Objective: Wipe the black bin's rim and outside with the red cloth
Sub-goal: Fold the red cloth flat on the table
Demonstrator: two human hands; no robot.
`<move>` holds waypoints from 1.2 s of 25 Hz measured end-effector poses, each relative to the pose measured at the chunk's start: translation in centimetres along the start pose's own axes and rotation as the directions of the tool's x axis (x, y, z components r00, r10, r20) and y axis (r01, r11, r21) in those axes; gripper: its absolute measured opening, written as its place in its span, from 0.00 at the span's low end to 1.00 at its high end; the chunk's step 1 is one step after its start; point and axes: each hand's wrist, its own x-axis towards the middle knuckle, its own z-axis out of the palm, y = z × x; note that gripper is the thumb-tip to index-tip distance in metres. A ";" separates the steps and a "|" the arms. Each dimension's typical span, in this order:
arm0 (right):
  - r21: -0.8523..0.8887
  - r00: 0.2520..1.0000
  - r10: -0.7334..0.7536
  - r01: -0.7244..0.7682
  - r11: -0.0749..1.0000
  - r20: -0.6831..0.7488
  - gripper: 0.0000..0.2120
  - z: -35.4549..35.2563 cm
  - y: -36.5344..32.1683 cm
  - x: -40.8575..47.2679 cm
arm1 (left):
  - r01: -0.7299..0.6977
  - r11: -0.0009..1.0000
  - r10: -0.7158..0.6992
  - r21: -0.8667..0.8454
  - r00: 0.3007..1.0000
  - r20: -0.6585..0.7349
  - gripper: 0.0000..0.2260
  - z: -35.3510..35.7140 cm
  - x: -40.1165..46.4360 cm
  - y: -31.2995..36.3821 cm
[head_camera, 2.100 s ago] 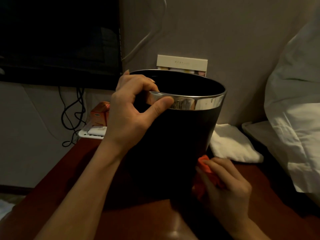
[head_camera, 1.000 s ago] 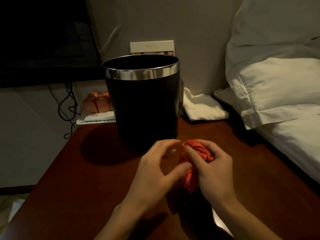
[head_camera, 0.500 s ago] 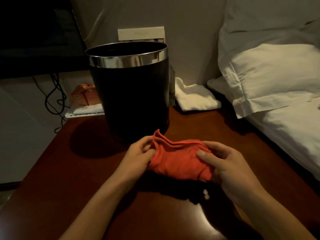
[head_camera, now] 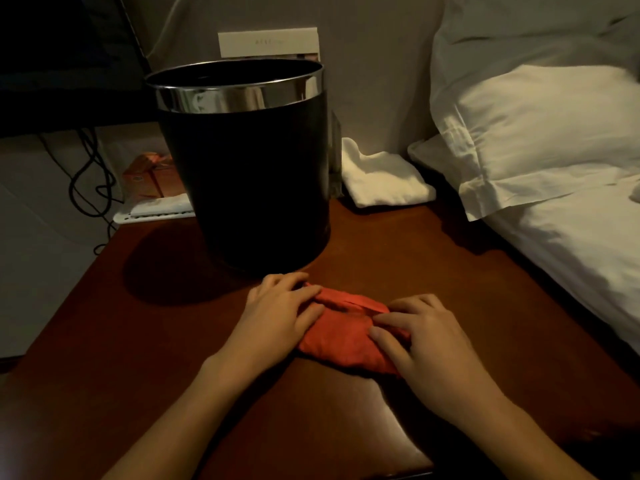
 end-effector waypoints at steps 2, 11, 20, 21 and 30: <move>-0.001 0.986 -0.065 0.065 0.998 -0.154 0.16 0.1 -0.2 -0.4 | 0.042 0.998 -0.047 -0.037 0.988 -0.147 0.24 -0.3 -0.3 -0.5; -0.257 0.997 -0.065 0.052 0.965 -0.044 0.27 1.8 -1.4 -1.3 | 0.201 0.977 -0.199 -0.073 0.979 0.035 0.16 0.4 0.3 1.5; -0.072 0.903 0.148 -0.193 0.979 -0.403 0.19 -2.0 4.6 -1.1 | -0.145 0.870 0.131 -0.472 0.989 -0.062 0.13 2.4 11.9 9.4; -0.084 0.886 0.175 -0.231 0.969 -0.429 0.19 -2.2 5.3 -0.7 | -0.168 0.857 0.152 -0.487 0.986 -0.074 0.13 2.7 13.6 10.7; 0.015 0.892 0.152 -0.161 0.987 -0.426 0.27 -1.9 8.8 -0.2 | -0.424 0.884 0.409 -0.196 0.905 -0.117 0.16 5.1 14.6 13.1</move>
